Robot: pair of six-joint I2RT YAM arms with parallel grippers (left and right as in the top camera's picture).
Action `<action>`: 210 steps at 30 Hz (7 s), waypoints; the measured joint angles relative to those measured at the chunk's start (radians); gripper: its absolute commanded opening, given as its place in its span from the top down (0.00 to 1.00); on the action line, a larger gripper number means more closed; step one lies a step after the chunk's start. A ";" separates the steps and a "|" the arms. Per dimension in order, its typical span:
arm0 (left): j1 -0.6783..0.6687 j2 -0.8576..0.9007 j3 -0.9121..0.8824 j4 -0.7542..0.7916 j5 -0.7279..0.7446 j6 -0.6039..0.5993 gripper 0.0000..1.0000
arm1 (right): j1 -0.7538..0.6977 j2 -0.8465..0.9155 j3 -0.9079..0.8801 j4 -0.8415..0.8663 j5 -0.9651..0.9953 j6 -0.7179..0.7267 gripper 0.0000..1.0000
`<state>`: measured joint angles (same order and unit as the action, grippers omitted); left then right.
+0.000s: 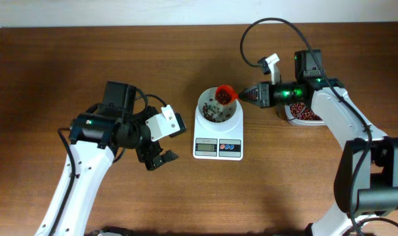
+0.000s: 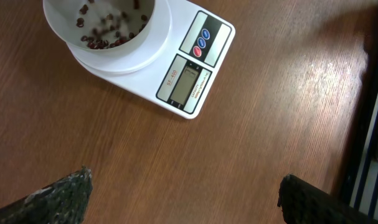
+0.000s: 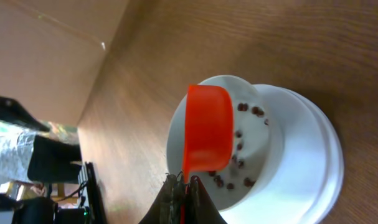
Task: Scoop and weigh 50g on scale
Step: 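Move the filled scoop over the white bowl on the scale, then tilt the scoop with the right gripper to pour beans into the bowl, then move the orange scoop with the right gripper back to the bean tub, then dip the scoop into the red beans with the right gripper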
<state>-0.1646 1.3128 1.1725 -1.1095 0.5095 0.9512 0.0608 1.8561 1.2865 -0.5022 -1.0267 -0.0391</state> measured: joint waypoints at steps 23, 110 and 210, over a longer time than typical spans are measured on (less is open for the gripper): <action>0.000 0.000 0.000 0.000 0.000 0.000 0.01 | 0.001 0.000 0.000 0.021 0.012 0.087 0.96; 0.000 0.000 0.000 0.000 0.000 0.000 0.01 | 0.056 -0.015 0.002 0.042 0.050 -0.751 0.96; 0.000 0.000 0.000 0.000 0.000 0.000 0.01 | -0.502 -0.069 0.033 -0.391 0.440 0.032 0.96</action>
<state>-0.1646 1.3128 1.1721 -1.1095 0.5095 0.9512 -0.4412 1.7870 1.3193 -0.8936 -0.5869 -0.0071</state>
